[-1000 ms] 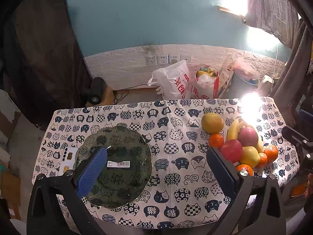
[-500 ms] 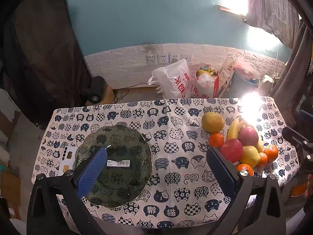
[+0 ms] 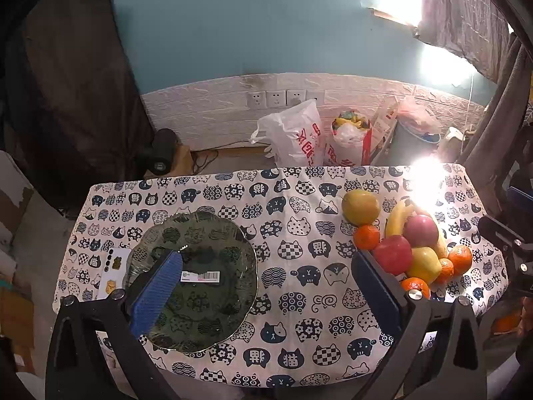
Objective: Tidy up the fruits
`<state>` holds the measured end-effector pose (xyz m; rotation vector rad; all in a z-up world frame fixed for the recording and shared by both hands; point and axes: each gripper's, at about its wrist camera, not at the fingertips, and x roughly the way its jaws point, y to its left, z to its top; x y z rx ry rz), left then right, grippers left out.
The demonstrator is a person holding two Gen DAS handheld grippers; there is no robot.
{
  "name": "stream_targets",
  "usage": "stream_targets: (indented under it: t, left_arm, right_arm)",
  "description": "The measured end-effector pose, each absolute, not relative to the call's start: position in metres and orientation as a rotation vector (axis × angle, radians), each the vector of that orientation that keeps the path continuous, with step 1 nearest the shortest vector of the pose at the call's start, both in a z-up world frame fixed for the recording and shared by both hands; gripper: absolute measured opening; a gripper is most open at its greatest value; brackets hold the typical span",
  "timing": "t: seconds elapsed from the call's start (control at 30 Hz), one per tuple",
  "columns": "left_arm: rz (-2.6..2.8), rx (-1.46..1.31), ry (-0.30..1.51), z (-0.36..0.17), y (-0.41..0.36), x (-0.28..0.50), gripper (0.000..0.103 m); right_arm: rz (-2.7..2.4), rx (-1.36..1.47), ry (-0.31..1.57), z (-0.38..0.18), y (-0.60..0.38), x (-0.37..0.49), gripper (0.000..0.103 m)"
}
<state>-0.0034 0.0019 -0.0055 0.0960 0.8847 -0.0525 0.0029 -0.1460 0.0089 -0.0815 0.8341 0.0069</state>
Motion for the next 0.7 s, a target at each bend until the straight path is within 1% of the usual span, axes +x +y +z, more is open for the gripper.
stream_targets:
  t: [0.7]
  left_arm:
    - [-0.056, 0.092, 0.893, -0.0053, 0.0013, -0.0044, 0.103]
  right_arm:
    - [0.006, -0.083, 0.835, 0.0085, -0.145, 0.0027, 0.102]
